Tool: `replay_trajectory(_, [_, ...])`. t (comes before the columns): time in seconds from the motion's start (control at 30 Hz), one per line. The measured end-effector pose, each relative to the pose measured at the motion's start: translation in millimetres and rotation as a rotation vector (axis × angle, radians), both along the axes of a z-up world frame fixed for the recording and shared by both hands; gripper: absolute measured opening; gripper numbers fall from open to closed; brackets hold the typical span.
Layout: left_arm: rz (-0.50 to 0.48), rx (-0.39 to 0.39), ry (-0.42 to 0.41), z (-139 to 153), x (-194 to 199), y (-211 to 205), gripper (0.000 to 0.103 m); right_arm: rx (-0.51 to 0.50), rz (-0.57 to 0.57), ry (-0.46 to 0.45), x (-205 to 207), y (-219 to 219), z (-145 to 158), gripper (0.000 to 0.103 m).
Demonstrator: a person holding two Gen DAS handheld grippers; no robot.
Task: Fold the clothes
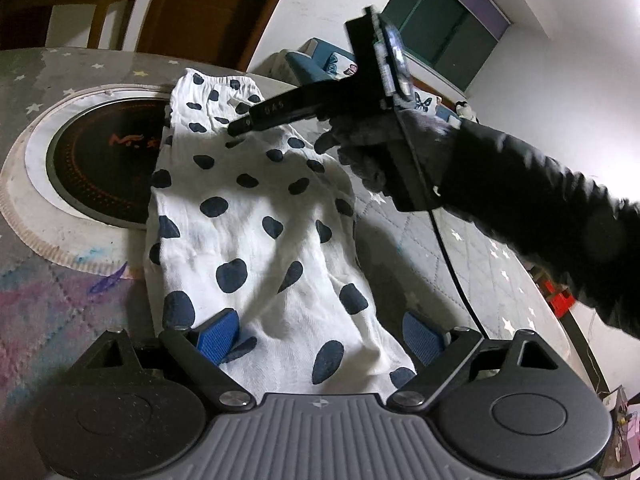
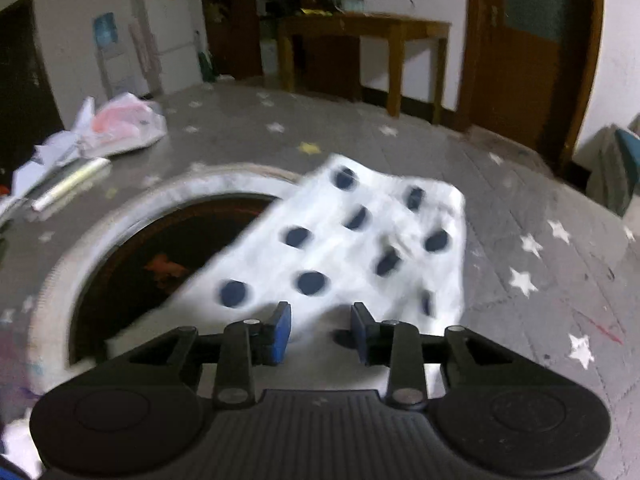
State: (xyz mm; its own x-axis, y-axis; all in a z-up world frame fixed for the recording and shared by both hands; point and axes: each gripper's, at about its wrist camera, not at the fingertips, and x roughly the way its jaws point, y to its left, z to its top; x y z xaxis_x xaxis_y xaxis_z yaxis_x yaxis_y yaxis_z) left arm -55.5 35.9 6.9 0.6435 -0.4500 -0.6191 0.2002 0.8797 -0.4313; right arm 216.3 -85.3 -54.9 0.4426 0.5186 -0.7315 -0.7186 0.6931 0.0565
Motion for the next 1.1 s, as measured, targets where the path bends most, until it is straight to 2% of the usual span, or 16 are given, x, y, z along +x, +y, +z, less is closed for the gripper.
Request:
replay_trajectory(0.1, [0.001,-0.004,0.000,-1.4,2.2,1.8,0.091,0.007,0.007,-0.003,12.7,5.0,3.4,0.033])
replay_trajectory(0.2, [0.004,-0.001,0.000,-1.1,2.4,0.8,0.091,0.005,0.058,-0.007,24.3,27.2,10.1,0.039])
replay_trajectory(0.37, [0.007,0.006,-0.002,-1.3,2.1,-0.1,0.092,-0.063,0.078,-0.034,48.5,71.4,2.9,0.039])
replay_trajectory(0.43, [0.006,0.012,-0.005,-1.2,1.4,-0.9,0.092,-0.082,0.075,-0.040,58.4,84.5,-1.7,0.044])
replay_trajectory(0.53, [0.003,0.022,-0.008,-0.6,0.3,-3.1,0.092,-0.051,0.070,-0.038,70.4,92.8,-1.8,0.045])
replay_trajectory(0.7, [0.001,0.017,-0.008,-1.1,-1.4,-4.9,0.092,-0.023,0.086,-0.058,54.0,66.5,8.5,0.045])
replay_trajectory(0.9, [-0.002,0.000,-0.010,-1.2,-1.6,-1.8,0.092,0.021,0.162,-0.034,-20.9,-14.3,15.3,0.046])
replay_trajectory(1.1, [-0.004,-0.003,-0.015,-0.9,-2.4,-0.3,0.092,0.012,0.136,-0.012,-66.9,-63.6,5.1,0.045])
